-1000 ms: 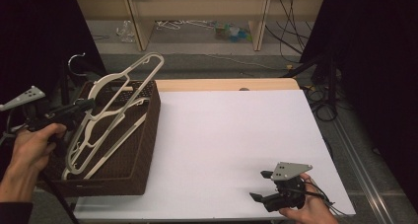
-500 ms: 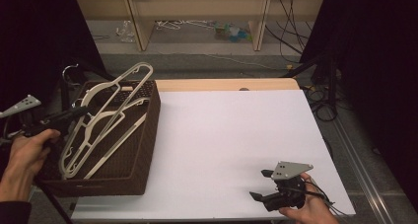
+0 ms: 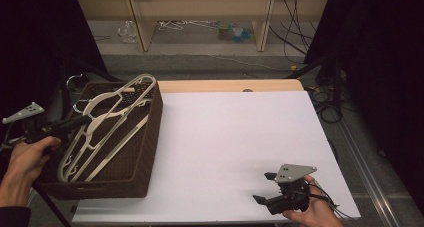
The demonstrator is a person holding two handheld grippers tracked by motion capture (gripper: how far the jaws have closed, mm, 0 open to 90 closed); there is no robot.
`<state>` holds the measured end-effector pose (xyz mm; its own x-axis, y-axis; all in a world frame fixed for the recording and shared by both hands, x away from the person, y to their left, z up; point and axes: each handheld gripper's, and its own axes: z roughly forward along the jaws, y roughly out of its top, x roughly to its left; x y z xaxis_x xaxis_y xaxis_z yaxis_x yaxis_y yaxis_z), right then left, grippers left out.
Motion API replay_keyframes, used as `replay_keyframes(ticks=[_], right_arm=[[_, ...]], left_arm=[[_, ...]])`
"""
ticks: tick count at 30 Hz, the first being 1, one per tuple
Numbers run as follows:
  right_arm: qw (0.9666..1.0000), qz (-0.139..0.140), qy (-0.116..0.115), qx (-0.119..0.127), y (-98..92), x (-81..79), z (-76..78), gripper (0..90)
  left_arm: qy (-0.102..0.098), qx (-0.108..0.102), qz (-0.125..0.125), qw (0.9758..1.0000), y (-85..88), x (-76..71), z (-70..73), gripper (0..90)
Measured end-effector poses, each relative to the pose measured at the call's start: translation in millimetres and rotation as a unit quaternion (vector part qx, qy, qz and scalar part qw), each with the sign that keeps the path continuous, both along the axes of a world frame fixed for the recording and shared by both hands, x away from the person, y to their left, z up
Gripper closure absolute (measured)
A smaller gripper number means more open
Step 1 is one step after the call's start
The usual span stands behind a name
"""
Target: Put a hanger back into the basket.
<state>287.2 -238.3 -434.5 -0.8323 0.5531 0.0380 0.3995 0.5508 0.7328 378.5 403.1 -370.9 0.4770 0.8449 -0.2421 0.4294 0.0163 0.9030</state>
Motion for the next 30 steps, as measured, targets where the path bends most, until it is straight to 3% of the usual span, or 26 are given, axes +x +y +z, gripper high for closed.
replay_keyframes(ticks=[10,19,25,30], right_arm=[[1.0,0.0,0.003,-0.001,-0.1,-0.1,-0.2,22.3],[1.0,0.002,0.005,-0.004,0.1,0.2,-1.0,22.4],[1.0,0.003,0.004,-0.003,-0.1,0.0,-0.8,22.4],[1.0,0.003,0.004,-0.003,-0.2,0.2,-0.9,22.4]], left_arm=[[0.01,-0.011,-0.023,0.9996,8.2,1.1,-6.6,86.4],[0.022,0.004,-0.023,0.9995,7.0,-1.8,-9.7,86.5],[0.067,0.024,-0.018,0.9973,-1.6,7.9,-26.8,86.3],[0.093,0.047,0.009,0.9945,-5.3,15.8,-39.3,85.4]])
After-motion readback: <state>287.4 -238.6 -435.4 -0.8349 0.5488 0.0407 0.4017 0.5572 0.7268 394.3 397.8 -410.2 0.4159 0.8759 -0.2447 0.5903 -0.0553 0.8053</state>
